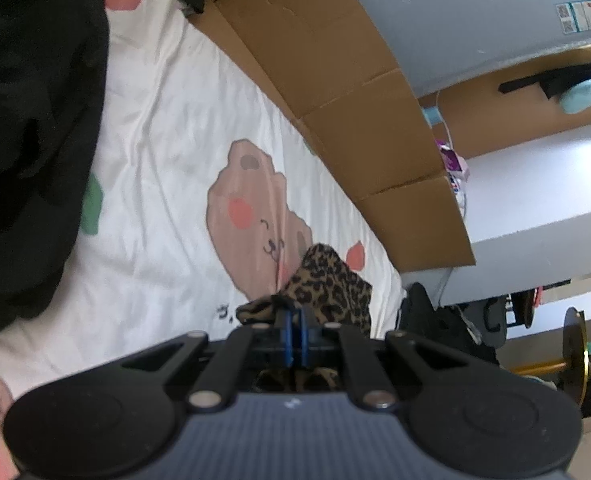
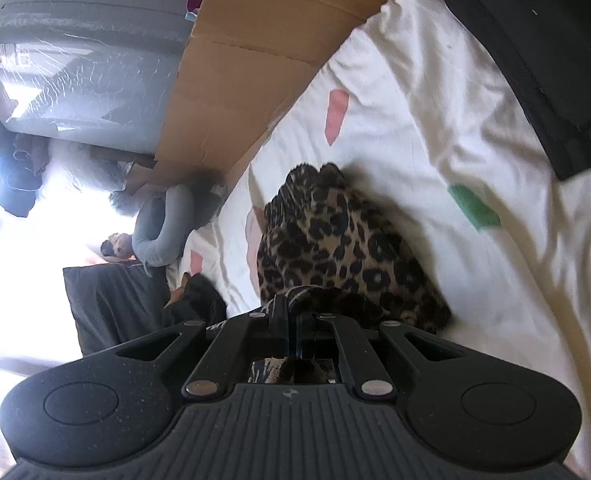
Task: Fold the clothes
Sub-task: 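Lower the folded shorts onto the quilt with both tools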
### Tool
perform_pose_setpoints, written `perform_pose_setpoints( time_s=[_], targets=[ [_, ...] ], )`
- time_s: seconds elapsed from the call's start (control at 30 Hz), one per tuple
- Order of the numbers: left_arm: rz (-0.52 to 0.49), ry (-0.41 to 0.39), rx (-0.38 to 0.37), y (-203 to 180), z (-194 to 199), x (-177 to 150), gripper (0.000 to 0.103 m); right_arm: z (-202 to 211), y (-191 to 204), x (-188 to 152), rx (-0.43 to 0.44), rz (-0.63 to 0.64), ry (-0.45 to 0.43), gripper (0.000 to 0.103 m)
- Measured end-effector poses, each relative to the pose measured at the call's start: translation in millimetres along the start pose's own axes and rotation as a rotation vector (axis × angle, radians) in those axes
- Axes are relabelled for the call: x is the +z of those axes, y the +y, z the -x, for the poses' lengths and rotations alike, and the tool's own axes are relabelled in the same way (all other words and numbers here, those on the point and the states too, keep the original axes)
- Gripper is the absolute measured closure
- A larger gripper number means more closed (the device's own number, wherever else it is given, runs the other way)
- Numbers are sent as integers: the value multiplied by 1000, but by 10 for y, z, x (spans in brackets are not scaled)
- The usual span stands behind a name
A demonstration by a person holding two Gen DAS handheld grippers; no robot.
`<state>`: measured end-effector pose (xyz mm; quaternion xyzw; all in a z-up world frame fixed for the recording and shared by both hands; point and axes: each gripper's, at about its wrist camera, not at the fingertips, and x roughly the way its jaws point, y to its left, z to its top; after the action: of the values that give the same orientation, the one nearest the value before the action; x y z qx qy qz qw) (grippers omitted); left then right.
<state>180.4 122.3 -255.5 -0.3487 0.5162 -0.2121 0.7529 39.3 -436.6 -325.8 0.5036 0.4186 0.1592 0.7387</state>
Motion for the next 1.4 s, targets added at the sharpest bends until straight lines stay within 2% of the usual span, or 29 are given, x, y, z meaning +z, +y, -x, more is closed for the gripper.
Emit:
perform_pose_setpoints(
  time_s=[0.63,1.23,1.4],
  targets=[
    [-73,-21,72,119,-561,307,99,-400,-77,415,-100,96,3,102],
    [-62,41,180,551,-1223,408,99,-847,-351,609,-200,147,57,102],
    [-95,44,198,522,-1269,419,98,-893,-401,636,-201,99,62,100]
  ],
)
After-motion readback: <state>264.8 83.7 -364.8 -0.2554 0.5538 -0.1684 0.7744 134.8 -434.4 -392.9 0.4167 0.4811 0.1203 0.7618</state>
